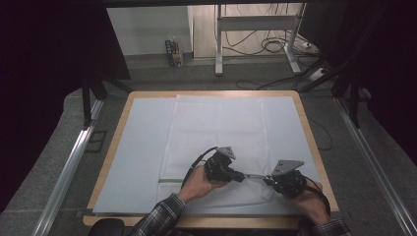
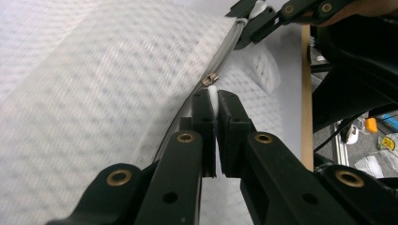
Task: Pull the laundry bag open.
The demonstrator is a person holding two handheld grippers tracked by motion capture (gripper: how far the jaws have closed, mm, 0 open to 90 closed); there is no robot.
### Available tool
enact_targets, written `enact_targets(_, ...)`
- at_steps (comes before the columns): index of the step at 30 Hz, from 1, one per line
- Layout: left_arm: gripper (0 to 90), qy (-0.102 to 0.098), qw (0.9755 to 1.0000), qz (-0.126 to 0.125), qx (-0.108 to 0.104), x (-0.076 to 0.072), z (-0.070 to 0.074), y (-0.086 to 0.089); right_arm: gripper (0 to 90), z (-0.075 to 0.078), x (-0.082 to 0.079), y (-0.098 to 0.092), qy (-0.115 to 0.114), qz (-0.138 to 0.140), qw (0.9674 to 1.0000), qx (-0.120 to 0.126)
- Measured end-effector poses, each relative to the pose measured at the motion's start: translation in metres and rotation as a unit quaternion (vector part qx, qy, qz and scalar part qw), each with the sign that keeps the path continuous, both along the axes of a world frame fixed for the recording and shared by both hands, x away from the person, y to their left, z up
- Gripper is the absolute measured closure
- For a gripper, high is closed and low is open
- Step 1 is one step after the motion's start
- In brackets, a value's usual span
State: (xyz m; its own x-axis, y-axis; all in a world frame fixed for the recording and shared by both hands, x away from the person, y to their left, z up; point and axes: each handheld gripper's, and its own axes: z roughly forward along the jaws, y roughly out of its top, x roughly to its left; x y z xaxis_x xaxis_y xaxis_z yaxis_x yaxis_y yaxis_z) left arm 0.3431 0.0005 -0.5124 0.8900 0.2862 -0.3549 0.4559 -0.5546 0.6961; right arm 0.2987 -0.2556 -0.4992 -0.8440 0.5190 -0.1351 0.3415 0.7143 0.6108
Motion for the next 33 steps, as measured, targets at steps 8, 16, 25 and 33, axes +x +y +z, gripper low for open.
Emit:
enact_targets(8, 87.6, 0.001, 1.0000, 0.008, 0.003, -0.001, 0.001, 0.012, 84.2, 0.000, 0.000, -0.001, 0.002, 0.000, 1.0000, 0.004)
enact_targets(16, 87.5, 0.010, 0.9996, 0.025, -0.004, -0.002, -0.004, 0.029, 84.2, -0.001, 0.000, 0.000, 0.001, -0.002, 1.0000, 0.002)
enact_targets(25, 87.5, 0.008, 0.9994, 0.032, -0.005, -0.006, -0.006, 0.035, 84.1, -0.001, -0.001, 0.001, 0.003, -0.002, 1.0000, 0.001)
enact_targets(33, 87.5, 0.008, 0.9989, 0.045, -0.007, -0.010, -0.005, 0.048, 84.1, -0.001, -0.001, 0.001, 0.001, -0.003, 1.0000, 0.002)
